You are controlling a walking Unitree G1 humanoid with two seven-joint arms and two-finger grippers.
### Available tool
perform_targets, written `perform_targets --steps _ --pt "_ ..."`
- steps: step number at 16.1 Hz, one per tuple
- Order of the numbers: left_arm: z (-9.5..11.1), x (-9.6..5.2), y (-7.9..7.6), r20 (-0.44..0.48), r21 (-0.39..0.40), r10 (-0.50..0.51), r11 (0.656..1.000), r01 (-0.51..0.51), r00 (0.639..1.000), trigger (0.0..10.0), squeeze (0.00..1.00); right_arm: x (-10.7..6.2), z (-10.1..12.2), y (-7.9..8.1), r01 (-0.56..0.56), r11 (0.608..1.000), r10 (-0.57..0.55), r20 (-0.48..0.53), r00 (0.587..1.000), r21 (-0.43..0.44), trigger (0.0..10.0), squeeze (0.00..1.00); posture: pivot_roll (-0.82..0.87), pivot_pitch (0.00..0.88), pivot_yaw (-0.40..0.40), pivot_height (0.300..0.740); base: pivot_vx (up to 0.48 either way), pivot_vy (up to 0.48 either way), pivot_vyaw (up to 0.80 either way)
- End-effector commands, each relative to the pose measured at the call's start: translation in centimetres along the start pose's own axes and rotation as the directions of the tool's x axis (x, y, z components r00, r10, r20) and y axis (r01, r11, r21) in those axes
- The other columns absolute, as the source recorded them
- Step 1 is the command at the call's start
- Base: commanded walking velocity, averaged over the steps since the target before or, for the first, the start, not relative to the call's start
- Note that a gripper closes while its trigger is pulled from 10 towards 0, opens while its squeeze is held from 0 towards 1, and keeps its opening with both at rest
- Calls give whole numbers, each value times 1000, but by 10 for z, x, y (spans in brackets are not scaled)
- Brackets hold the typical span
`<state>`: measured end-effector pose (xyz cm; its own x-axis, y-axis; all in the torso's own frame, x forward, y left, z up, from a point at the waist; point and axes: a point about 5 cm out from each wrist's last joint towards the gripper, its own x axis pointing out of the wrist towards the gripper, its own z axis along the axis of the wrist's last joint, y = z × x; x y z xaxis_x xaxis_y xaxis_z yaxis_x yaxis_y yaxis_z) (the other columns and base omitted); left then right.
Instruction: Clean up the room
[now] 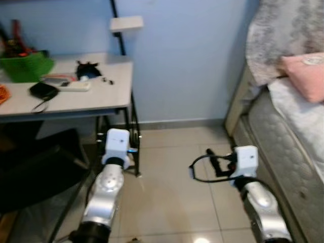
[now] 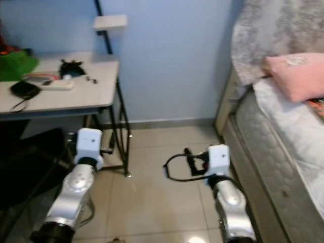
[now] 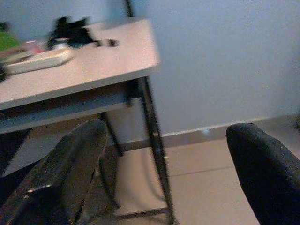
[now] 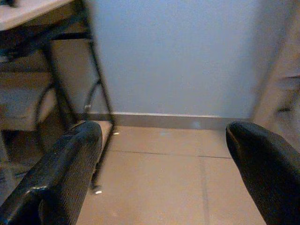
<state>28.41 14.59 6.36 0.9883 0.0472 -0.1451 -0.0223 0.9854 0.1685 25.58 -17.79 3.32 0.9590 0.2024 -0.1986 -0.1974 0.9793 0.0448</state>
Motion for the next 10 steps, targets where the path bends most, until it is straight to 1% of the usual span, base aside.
perform_targets --steps 1,3,6,7,8,9,10 --pt "2 2 2 7 -10 7 1000 -7 1000 10000 0 -1 -1 -3 13 1000 -13 -2 1000 -2 10000 8 -190 0 74 736 247 0 0" --pt "3 3 6 10 -29 36 999 -36 999 10000 0 -1 -1 0 7 1000 -7 4 1000 -1 10000 0 -189 0 78 736 339 339 0" --pt "3 2 4 8 -50 34 998 -34 999 10000 0 -1 -1 2 -7 1000 7 11 1000 -6 10000 0 -188 0 79 736 367 309 0" --pt "4 2 3 15 -66 32 997 -31 999 10000 0 -1 -1 4 -15 1000 15 10 1000 -25 10000 12 -185 0 80 736 431 0 663" --pt "12 1 6 65 -100 53 994 -46 996 10000 0 -3 3 2 0 996 4 36 999 -89 10000 12 -180 0 79 736 0 0 0" --pt "21 -2 11 118 -148 79 987 -61 990 10000 0 -7 19 3 7 981 16 118 993 -195 10000 0 -176 0 74 736 0 0 0" --pt "24 -7 14 136 -185 63 982 -37 989 10000 0 -18 29 -1 35 981 -3 169 986 -190 10000 0 -174 0 57 736 0 0 0"
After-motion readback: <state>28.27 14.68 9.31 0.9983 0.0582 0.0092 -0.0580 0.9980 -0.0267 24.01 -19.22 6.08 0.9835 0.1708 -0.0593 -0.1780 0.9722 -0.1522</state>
